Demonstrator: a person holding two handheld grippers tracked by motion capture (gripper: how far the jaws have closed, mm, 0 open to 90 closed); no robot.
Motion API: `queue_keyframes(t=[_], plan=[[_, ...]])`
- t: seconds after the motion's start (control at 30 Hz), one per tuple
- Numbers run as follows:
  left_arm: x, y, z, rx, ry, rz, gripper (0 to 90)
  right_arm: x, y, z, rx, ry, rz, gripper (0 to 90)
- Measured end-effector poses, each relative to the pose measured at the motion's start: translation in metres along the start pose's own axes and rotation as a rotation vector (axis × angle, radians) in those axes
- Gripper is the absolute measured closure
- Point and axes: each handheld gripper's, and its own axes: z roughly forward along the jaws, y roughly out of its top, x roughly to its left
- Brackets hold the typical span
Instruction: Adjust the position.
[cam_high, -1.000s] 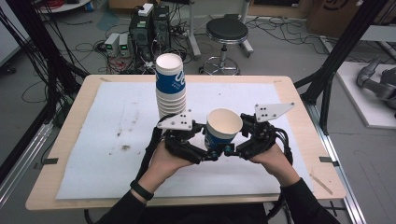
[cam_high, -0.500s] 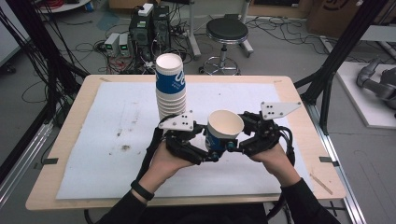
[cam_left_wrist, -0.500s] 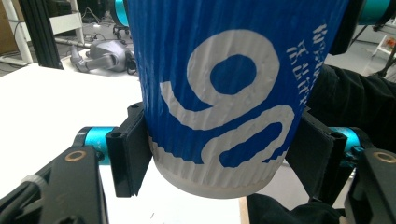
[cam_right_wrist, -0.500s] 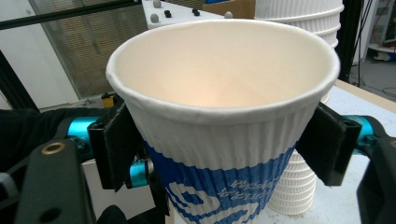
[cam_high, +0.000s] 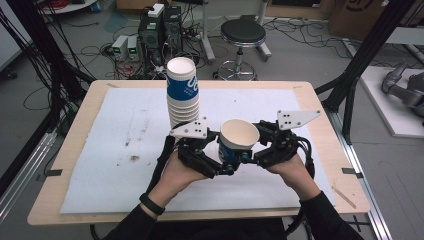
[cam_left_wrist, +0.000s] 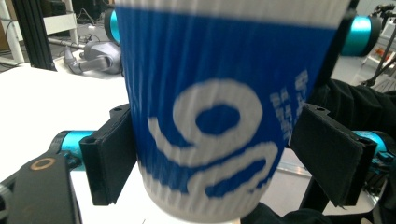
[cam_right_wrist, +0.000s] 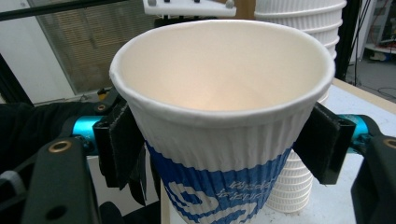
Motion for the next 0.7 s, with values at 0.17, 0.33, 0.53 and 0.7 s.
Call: queue_keyframes(t=[0.17, 0.33, 0.53, 0.7], plan=[[-0.0005, 0.0008, -0.0008, -0.005, 0.0, 0.0, 18.6, 0.0024, -0.0007, 0.0051, 0.009, 0.006, -0.004, 24.4], [-0.0008, 0.0005, -0.002, -0.005, 0.005, 0.011, 26.7, 0.003, -0.0012, 0.0076, 0.01, 0.012, -0.008, 24.4], [-0.0011, 0.0004, -0.0017, -0.003, 0.008, 0.016, 27.3, 0.0029, -0.0013, 0.007, 0.011, 0.013, -0.004, 24.2], [-0.0015, 0.0003, -0.0012, -0.003, 0.012, 0.021, 27.4, 0.0027, -0.0014, 0.0068, 0.012, 0.014, -0.007, 23.3]])
